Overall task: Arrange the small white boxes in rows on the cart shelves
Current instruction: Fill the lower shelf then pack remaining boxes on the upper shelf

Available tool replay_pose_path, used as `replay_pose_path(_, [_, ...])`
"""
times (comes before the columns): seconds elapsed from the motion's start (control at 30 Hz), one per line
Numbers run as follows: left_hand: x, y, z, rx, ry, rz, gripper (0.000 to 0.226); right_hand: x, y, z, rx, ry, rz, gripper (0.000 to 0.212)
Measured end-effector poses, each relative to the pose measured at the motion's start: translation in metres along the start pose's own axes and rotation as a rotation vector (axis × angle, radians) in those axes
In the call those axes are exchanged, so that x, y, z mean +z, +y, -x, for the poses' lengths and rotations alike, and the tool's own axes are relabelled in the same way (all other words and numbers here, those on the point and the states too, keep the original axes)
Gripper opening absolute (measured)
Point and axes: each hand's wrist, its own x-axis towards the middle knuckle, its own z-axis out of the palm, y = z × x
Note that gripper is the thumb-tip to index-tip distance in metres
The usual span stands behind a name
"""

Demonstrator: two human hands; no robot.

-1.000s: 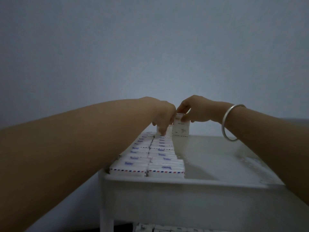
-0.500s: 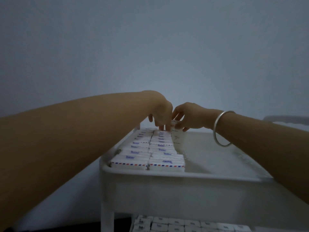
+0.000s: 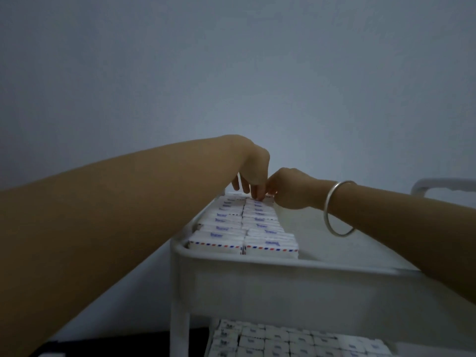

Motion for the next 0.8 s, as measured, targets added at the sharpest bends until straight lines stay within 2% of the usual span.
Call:
replay_pose_path(0.13, [0.002,0.006,0.014,0.003,0.036,-0.152,0.021,-0.011,0.003,0.010,-0.090,-0.024,0.153,0.048])
replay_pose_path(0.23, [0.002,0.011,0.036,0.046,0.062,-0.129,0.023,-0.019,0.000,0.023,-0.083,-0.042,0.198,0.052])
replay_pose_path(0.3, [0.001,0.011,0.057,0.075,0.093,-0.097,0.027,-0.028,-0.007,0.033,-0.070,0.021,0.190,0.052])
replay_pose_path(0.6, [0.036,-0.013,0.198,0.230,0.565,0.308,0.035,-0.055,-0.091,0.150,-0.258,0.287,-0.092,0.023])
replay_pose_path(0.7, [0.079,-0.034,0.243,0.223,0.560,0.385,0.035,-0.033,-0.127,0.197,-0.323,0.297,-0.211,0.018])
replay_pose_path(0.8, [0.146,-0.066,0.275,0.091,0.463,0.397,0.033,0.018,-0.160,0.238,-0.376,0.116,-0.352,0.017])
